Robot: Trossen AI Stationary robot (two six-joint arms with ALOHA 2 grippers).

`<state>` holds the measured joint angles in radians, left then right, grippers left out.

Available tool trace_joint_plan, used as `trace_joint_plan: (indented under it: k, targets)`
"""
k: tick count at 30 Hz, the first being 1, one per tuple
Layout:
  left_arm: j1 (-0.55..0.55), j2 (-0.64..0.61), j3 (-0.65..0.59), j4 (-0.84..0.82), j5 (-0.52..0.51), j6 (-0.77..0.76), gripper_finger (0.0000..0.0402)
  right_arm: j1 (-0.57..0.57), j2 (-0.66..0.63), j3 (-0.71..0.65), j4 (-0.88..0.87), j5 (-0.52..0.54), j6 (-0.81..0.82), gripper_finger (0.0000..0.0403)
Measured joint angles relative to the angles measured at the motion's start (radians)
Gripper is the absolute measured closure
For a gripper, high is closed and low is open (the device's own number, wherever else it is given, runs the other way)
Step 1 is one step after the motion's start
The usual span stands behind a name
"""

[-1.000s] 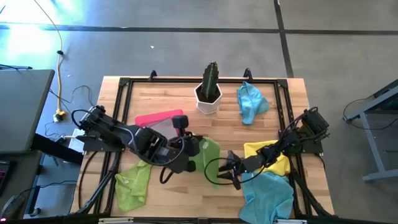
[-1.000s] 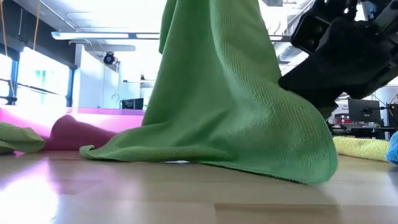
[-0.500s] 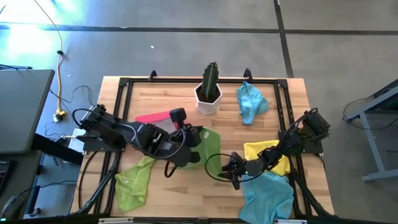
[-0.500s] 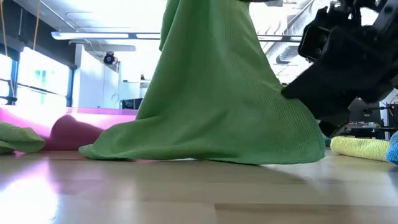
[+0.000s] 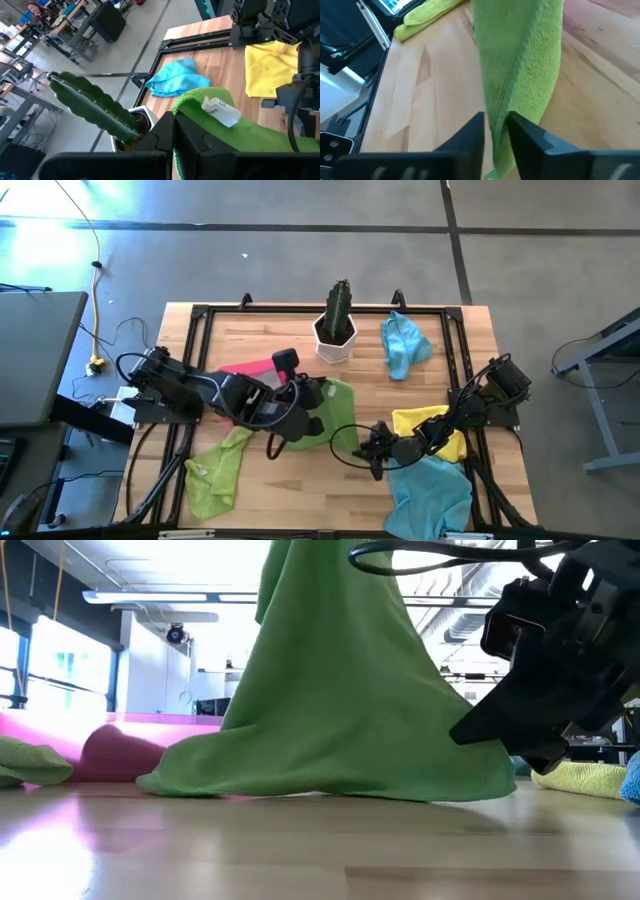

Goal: Fold microfiber towels
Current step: Fold the green microfiber cloth

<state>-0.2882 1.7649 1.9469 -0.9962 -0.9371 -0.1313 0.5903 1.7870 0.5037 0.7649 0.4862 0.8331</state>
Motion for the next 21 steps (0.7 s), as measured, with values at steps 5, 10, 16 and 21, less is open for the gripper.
trace_joint_plan:
  k: [5, 10, 16, 21]
  targets:
    - [-0.007, 0.0, 0.0, -0.043, 0.125, -0.079, 0.0401, 0.0, 0.0, 0.0, 0.0, 0.009, 0.058, 0.0396]
    - [-0.023, 0.0, 0.0, -0.183, 0.275, -0.289, 0.0401, 0.002, 0.0, 0.0, 0.002, 0.016, 0.095, 0.04]
    - [-0.075, 0.0, -0.089, -0.225, 0.38, -0.391, 0.0379, 0.003, 0.0, 0.0, 0.004, -0.028, 0.105, 0.0402]
    - [-0.106, 0.0, -0.211, -0.221, 0.407, -0.469, 0.0329, 0.023, -0.001, 0.0, 0.024, -0.032, 0.107, 0.0402]
